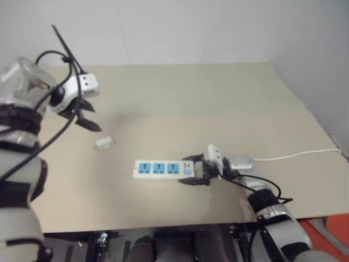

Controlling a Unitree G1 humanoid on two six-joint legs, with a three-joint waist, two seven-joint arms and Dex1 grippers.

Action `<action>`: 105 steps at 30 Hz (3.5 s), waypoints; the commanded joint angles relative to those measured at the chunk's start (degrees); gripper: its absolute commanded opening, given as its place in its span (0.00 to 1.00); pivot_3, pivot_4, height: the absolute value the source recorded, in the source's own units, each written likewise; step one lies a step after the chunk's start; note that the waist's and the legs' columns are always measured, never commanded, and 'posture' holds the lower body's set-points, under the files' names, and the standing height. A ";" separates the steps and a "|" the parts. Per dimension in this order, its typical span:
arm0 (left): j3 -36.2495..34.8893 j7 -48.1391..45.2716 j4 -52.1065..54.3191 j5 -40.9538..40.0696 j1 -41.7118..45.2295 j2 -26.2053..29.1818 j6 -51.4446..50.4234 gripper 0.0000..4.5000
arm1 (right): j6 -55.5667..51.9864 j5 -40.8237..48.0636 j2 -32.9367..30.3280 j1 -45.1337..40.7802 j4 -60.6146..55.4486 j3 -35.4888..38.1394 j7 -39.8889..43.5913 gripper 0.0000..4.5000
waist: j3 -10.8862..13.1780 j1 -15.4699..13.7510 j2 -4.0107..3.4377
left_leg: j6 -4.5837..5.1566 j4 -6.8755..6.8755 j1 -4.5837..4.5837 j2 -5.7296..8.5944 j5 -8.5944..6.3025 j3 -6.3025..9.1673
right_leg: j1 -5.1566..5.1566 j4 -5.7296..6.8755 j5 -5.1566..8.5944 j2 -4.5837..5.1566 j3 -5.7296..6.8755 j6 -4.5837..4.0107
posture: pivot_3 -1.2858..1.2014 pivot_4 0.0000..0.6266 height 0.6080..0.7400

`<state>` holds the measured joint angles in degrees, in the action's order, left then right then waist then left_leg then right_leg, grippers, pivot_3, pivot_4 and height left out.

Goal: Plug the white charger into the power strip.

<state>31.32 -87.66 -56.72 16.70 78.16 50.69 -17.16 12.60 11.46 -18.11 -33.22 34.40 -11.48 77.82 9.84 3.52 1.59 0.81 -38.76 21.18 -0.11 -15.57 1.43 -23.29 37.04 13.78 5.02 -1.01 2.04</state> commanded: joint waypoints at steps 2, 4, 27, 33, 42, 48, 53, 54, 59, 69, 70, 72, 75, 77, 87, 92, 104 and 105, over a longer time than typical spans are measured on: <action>5.22 2.69 -12.23 9.52 3.35 -4.18 4.99 1.00 | -1.57 -0.90 -0.01 2.60 -2.74 -0.75 -1.63 0.77 | 0.01 0.15 0.02 | 0.02 -0.01 0.04 -0.01 -0.01 0.02 | -0.03 0.01 0.01 0.03 0.00 0.01 | 0.52 0.24 1.00; 5.12 3.85 -14.79 10.78 3.23 -5.73 5.90 1.00 | -2.12 -0.72 -0.11 3.61 -4.22 -0.55 -2.45 0.77 | 0.03 0.17 0.05 | 0.02 -0.02 0.17 -0.01 -0.02 0.03 | -0.14 0.02 0.01 0.04 0.00 0.02 | 0.52 0.24 1.00; -0.12 8.12 -17.95 11.31 -1.36 -14.80 3.19 1.00 | -3.86 -0.67 -1.06 7.34 -10.36 -2.31 -2.83 0.77 | 0.01 0.01 0.11 | -0.02 -0.19 1.01 0.08 0.01 0.07 | -0.95 0.17 -0.03 0.15 0.06 0.04 | 0.52 0.24 1.00; -1.66 9.57 -17.94 10.70 -1.75 -16.19 2.23 1.00 | -3.51 -0.76 -1.18 7.64 -10.39 -2.64 -1.98 0.77 | 0.00 -0.11 0.11 | -0.02 -0.20 1.00 0.09 0.02 0.07 | -0.94 0.18 -0.03 0.15 0.07 0.04 | 0.52 0.24 1.00; -2.25 11.19 -17.91 11.44 -2.14 -17.61 2.38 0.87 | -3.38 -0.83 -1.50 8.43 -10.98 -2.52 -1.90 0.77 | -0.04 -0.60 0.12 | -0.02 -0.20 0.88 0.10 0.02 0.06 | -0.83 0.22 -0.03 0.16 0.06 0.04 | 0.52 0.24 1.00; -1.92 9.99 -17.82 11.88 -2.07 -17.28 3.08 0.46 | -3.36 -0.94 -1.63 8.89 -11.27 -2.50 -2.06 0.77 | -0.04 -0.68 0.13 | -0.03 -0.21 0.85 0.10 0.02 0.05 | -0.84 0.28 -0.03 0.16 0.05 0.04 | 0.52 0.24 1.00; -1.99 10.03 -17.88 12.05 -1.92 -16.77 3.44 0.23 | -3.17 -1.04 -1.61 8.85 -11.04 -2.43 -2.16 0.77 | -0.04 -0.67 0.13 | -0.03 -0.21 0.85 0.10 0.02 0.05 | -0.84 0.28 -0.03 0.16 0.05 0.04 | 0.52 0.24 1.00; -1.99 9.94 -17.87 12.09 -1.88 -16.69 3.49 0.23 | -3.12 -1.05 -1.58 8.79 -10.94 -2.42 -2.16 0.77 | -0.04 -0.67 0.13 | -0.03 -0.21 0.85 0.10 0.02 0.05 | -0.84 0.28 -0.03 0.16 0.05 0.04 | 0.52 0.24 1.00; -3.03 10.45 -17.23 11.26 -1.23 -15.84 4.77 0.23 | -2.75 -1.29 -1.29 8.79 -10.72 -2.53 -2.50 0.77 | -0.04 -0.64 0.13 | -0.03 -0.21 0.85 0.10 0.02 0.05 | -0.85 0.28 -0.03 0.16 0.05 0.04 | 0.52 0.24 1.00; -33.57 9.75 -3.34 -20.07 -2.76 -19.14 18.92 0.23 | -0.80 -1.90 -1.44 10.14 -11.16 -3.57 -1.86 0.77 | -0.07 -0.91 0.18 | -0.10 -0.24 0.98 0.09 0.06 0.11 | -0.93 0.21 -0.05 0.25 0.11 0.07 | 0.52 0.24 1.00; -34.75 9.09 -1.37 -21.76 -3.69 -19.66 18.60 0.23 | -0.78 -1.91 -1.40 10.14 -11.14 -3.57 -1.91 0.77 | -0.08 -0.83 0.18 | -0.12 -0.24 0.96 0.09 0.07 0.12 | -0.92 0.20 -0.06 0.26 0.09 0.08 | 0.52 0.24 1.00; -37.95 6.62 8.91 -29.04 -8.20 -22.00 13.03 0.23 | -0.64 -1.83 -1.27 9.97 -10.88 -3.56 -1.93 0.77 | -0.16 -0.44 0.09 | -0.12 -0.22 0.91 0.10 0.07 0.10 | -0.92 0.20 -0.07 0.26 0.03 0.09 | 0.52 0.24 1.00; -38.02 3.03 31.53 -39.89 -20.61 -24.11 2.46 0.23 | -0.27 -1.83 -1.21 9.58 -10.20 -3.75 -2.01 0.77 | -0.25 0.46 0.03 | -0.11 -0.19 0.81 0.09 0.06 0.14 | -0.91 0.32 -0.07 0.24 -0.08 0.09 | 0.52 0.24 1.00; -36.42 2.21 41.76 -43.48 -27.34 -23.52 -2.75 0.23 | -0.09 -1.78 -1.23 9.37 -9.83 -3.93 -2.11 0.77 | -0.26 0.61 0.03 | -0.11 -0.19 0.70 0.07 0.03 0.25 | -0.94 0.46 -0.07 0.22 -0.29 0.09 | 0.52 0.24 1.00; -31.98 7.52 58.29 -48.78 -42.78 -22.88 -11.71 0.23 | -0.24 -1.68 -1.31 8.77 -8.86 -4.06 -2.47 0.77 | -0.29 -0.16 0.06 | -0.14 -0.27 0.14 0.17 0.05 0.13 | -0.64 0.50 -0.07 0.19 -0.69 0.09 | 0.52 0.24 1.00; -31.83 9.41 60.19 -50.87 -43.23 -23.11 -12.99 0.23 | -0.65 -1.76 -1.23 8.30 -7.91 -4.11 -2.45 0.77 | -0.30 -0.19 0.06 | -0.15 -0.26 0.01 0.18 0.05 0.05 | -0.62 0.56 -0.07 0.17 -0.87 0.09 | 0.52 0.24 1.00; -29.76 9.10 61.92 -52.00 -46.24 -22.13 -12.80 0.23 | -0.50 -1.99 -1.01 8.10 -7.28 -4.12 -2.76 0.77 | -0.32 -0.18 0.06 | -0.15 -0.25 -0.03 0.18 0.05 0.00 | -0.61 0.55 -0.07 0.14 -1.00 0.09 | 0.52 0.24 1.00; -29.38 8.84 61.69 -51.35 -46.79 -22.03 -11.90 0.23 | -0.51 -1.98 -1.02 8.09 -7.28 -4.12 -2.75 0.77 | -0.32 -0.16 0.06 | -0.15 -0.25 -0.04 0.18 0.05 0.00 | -0.61 0.55 -0.07 0.14 -1.01 0.09 | 0.52 0.24 1.00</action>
<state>1.47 -78.32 3.19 -34.11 31.85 28.00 -30.22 12.38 12.00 -18.95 -26.23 25.50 -13.16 74.67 9.51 3.36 1.64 0.66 -39.01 21.14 0.07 -15.52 1.43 -23.90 37.59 13.71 5.15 -2.02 2.13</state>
